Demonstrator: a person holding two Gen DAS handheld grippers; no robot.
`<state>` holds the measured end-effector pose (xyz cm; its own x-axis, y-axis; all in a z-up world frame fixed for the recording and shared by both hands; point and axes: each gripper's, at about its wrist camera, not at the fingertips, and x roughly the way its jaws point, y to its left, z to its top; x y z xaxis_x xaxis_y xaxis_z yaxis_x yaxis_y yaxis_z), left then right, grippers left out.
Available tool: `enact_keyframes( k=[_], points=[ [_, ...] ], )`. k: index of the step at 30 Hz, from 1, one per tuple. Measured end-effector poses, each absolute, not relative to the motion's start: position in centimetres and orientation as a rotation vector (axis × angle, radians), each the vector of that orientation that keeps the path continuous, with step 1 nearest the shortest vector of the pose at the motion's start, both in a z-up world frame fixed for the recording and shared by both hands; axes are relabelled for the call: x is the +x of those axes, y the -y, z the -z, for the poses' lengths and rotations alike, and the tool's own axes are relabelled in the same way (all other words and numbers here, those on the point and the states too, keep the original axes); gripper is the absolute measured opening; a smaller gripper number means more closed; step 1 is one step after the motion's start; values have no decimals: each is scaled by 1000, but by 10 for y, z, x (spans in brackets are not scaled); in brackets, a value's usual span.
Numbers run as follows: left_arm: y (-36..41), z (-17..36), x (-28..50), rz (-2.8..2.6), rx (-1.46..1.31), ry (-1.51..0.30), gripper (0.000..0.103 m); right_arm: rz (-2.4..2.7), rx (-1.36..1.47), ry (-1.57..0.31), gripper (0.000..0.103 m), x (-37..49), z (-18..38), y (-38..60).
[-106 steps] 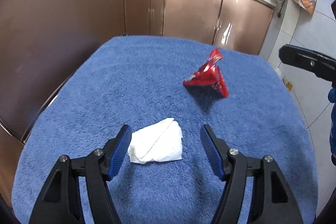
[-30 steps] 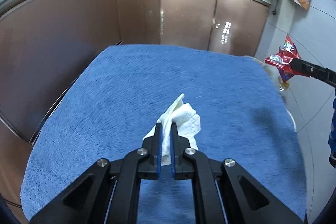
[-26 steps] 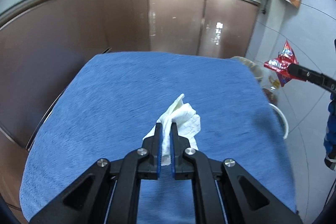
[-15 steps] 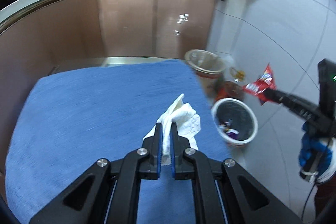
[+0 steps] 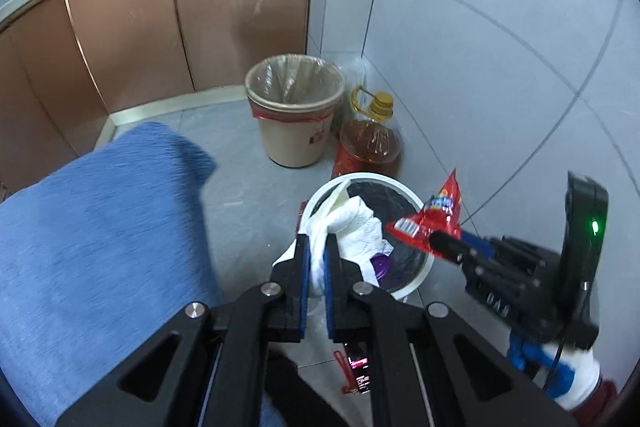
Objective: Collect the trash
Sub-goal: 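Carry the tissue and red chip bag over the grey bin, then open both tools to drop the tissue and chip bag into the bin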
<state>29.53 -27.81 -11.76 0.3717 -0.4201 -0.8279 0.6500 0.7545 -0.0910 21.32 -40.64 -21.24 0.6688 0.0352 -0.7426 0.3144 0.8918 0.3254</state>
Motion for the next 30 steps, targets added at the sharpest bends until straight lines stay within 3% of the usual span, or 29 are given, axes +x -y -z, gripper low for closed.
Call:
enact_keyframes(
  k=[14,19,23,30],
  points=[
    [359,191,343,706,206,-1112,9,211,473,-918,19,240,273,442],
    [362,195,348,729,161,-1120,41,231,441,-948,26,245,281,442],
    [359,187,345,747,136,-1109,42,241,456,-946,35,242,280,443],
    [340,161,328,763,113,-1066,42,260,451,-925,41,233,266,435]
  ],
)
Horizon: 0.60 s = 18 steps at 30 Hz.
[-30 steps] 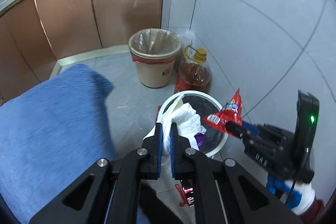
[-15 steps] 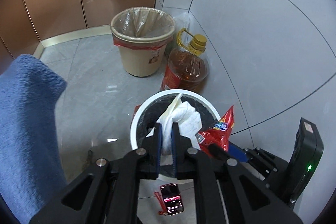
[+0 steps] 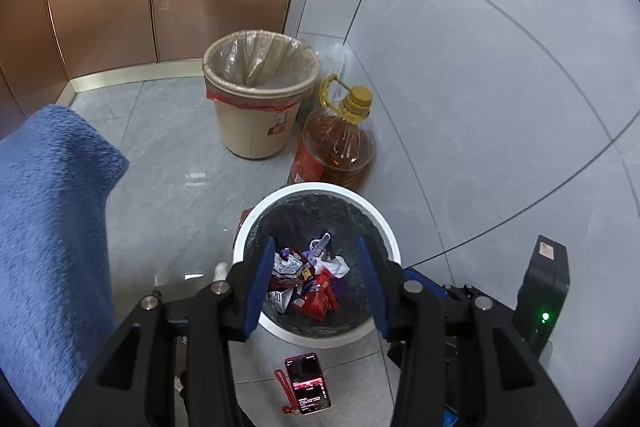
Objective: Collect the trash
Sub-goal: 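Open both tools to drop the tissue and chip bag into the bin, then lower right tool toward the floor beside the bin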
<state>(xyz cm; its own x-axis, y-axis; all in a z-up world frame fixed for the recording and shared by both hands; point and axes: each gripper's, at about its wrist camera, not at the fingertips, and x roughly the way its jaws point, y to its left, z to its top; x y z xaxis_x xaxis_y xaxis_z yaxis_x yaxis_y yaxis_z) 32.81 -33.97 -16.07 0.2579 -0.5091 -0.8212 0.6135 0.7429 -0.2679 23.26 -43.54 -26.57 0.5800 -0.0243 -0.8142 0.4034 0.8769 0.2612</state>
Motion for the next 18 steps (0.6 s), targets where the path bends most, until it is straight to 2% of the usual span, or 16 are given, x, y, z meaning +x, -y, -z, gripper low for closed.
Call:
enact_keyframes(
  k=[11,18],
  points=[
    [287,99,303,770,99,-951,42,237,432,-858,43,215,228,412],
    [253,85,293,744,65,-927,42,170,412,-862,43,203,224,388]
  ],
)
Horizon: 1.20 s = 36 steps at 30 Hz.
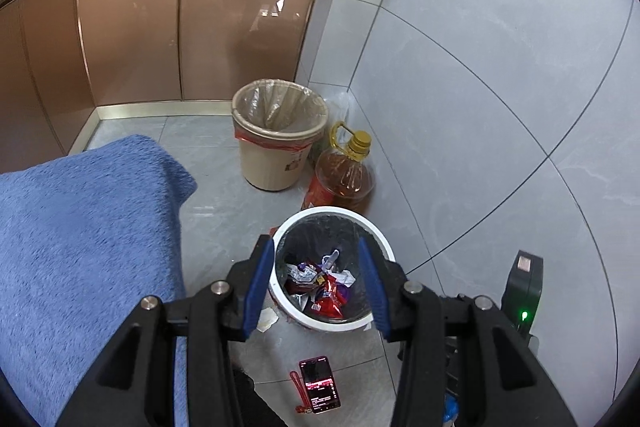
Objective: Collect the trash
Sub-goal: 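Lower right tool toward the floor beside the bin, then grasp the clear plastic scrap on the floor with right tool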
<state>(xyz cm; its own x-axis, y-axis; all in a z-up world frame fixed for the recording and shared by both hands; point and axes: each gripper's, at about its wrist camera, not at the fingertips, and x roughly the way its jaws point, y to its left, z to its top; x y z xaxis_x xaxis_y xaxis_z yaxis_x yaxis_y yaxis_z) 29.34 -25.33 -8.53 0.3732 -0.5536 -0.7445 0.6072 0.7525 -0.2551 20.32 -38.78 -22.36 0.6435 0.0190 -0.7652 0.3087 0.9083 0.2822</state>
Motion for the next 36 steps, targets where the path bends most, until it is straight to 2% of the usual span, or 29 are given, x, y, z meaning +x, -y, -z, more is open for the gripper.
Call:
enact_keyframes(
  k=[11,25,36],
  points=[
    [208,95,295,696,35,-912,42,-80,319,-988,43,181,269,331],
    [158,114,316,606,48,-846,42,-249,181,-1345,43,194,442,259],
    [98,127,321,420,21,-787,42,-208,8,-1454,45,253,533,250]
  ],
)
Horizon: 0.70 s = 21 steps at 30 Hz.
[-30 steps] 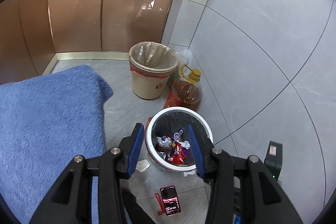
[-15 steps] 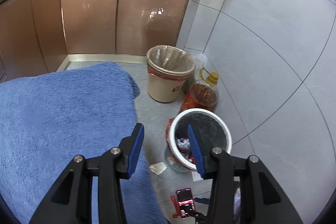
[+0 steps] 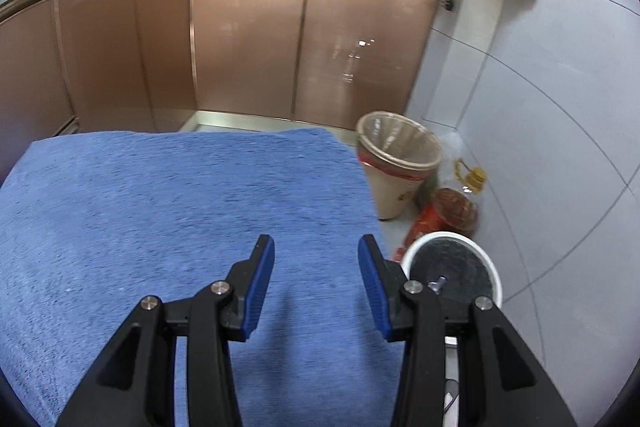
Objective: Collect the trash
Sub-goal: 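Grasp the clear plastic scrap on the floor with right tool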
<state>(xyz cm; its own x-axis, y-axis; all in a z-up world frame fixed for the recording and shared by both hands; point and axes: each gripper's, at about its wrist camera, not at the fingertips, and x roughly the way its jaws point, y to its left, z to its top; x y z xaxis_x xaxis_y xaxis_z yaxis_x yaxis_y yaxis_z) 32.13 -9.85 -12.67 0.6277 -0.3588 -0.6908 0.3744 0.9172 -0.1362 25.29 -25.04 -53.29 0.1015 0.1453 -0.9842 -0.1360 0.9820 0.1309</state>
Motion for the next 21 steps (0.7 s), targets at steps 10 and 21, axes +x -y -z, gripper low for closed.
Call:
enact_keyframes(
  k=[10,21],
  points=[
    [89,152,315,363,55,-766,42,-102,-199,-1455,50,299,584,243],
    [88,159,325,386,7,-808,42,-48,-251,-1419,56,340,621,234]
  ],
)
